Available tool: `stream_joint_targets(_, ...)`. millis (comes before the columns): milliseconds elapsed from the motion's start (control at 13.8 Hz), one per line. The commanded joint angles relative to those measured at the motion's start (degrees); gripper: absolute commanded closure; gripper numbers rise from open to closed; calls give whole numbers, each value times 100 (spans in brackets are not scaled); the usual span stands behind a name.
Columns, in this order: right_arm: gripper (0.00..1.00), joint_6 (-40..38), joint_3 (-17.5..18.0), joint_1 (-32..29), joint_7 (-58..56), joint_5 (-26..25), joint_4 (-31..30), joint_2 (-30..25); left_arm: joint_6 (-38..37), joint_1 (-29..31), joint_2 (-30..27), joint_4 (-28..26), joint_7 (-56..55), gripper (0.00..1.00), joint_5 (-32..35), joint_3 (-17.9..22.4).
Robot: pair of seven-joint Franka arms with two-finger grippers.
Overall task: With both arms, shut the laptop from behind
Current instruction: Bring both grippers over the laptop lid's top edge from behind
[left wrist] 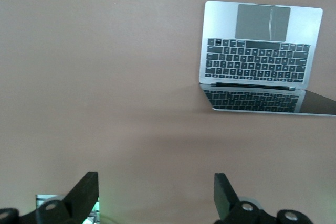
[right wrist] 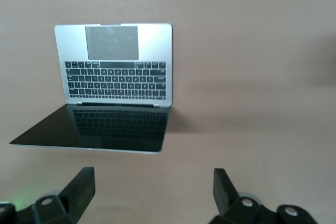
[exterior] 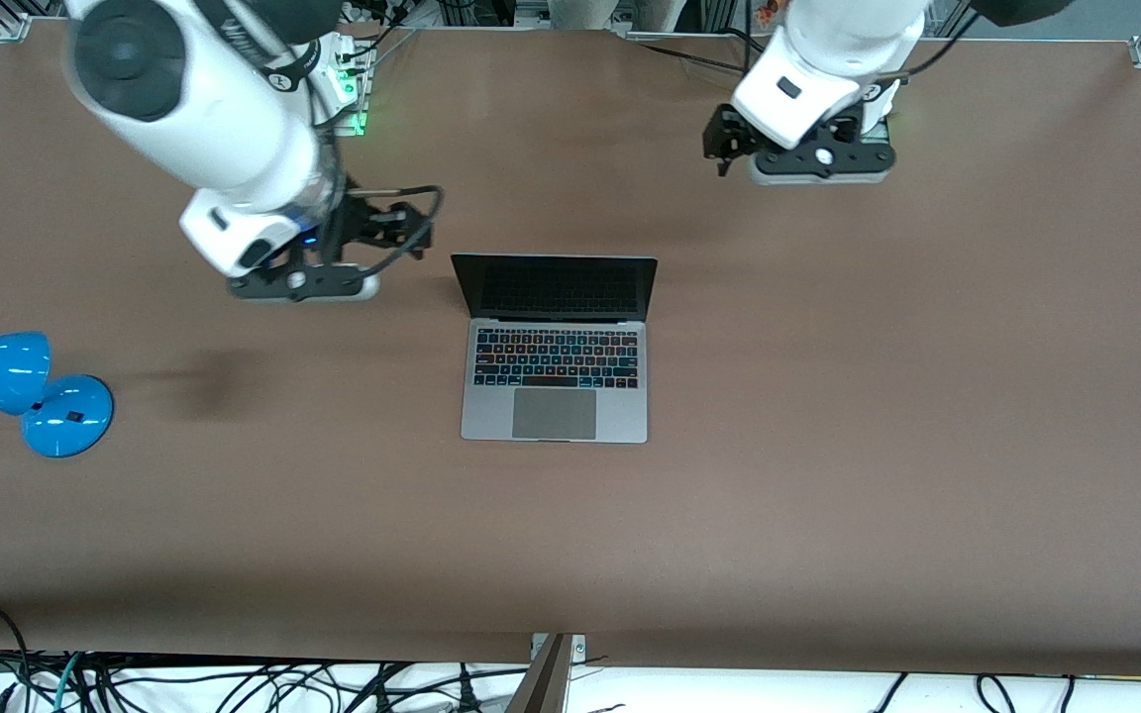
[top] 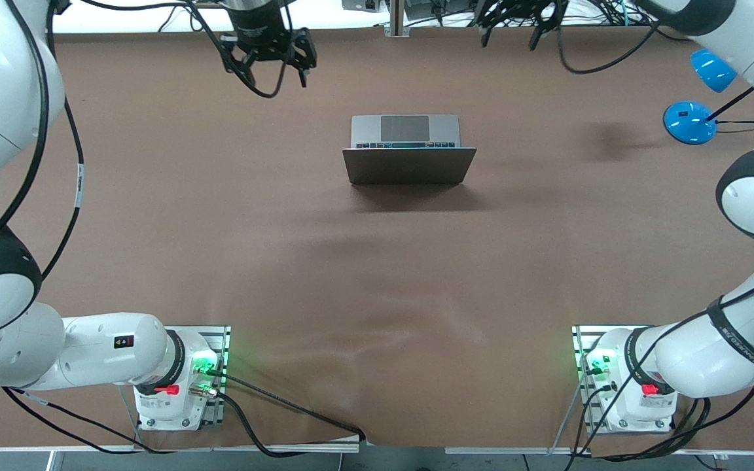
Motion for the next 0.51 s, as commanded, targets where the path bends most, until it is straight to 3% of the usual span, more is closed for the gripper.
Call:
stream_joint_targets(0,1,-28,-18,379,596,-10,-131,79,309,53,77,-146,-581,4,-136,-437)
stream_joint_targets(217,18,25,-18,679,1080,-10,-140,229,625,35,86,-461,-741,9,-127,-702)
stream_joint_targets(290,28,8,-18,732,1151,7,-149,264,643,18,60,-540,-768,15,-127,-729)
stream_joint_targets(434,57,-36,-18,802,1344,69,-175,317,818,-17,42,-716,-1039,26,-109,-851)
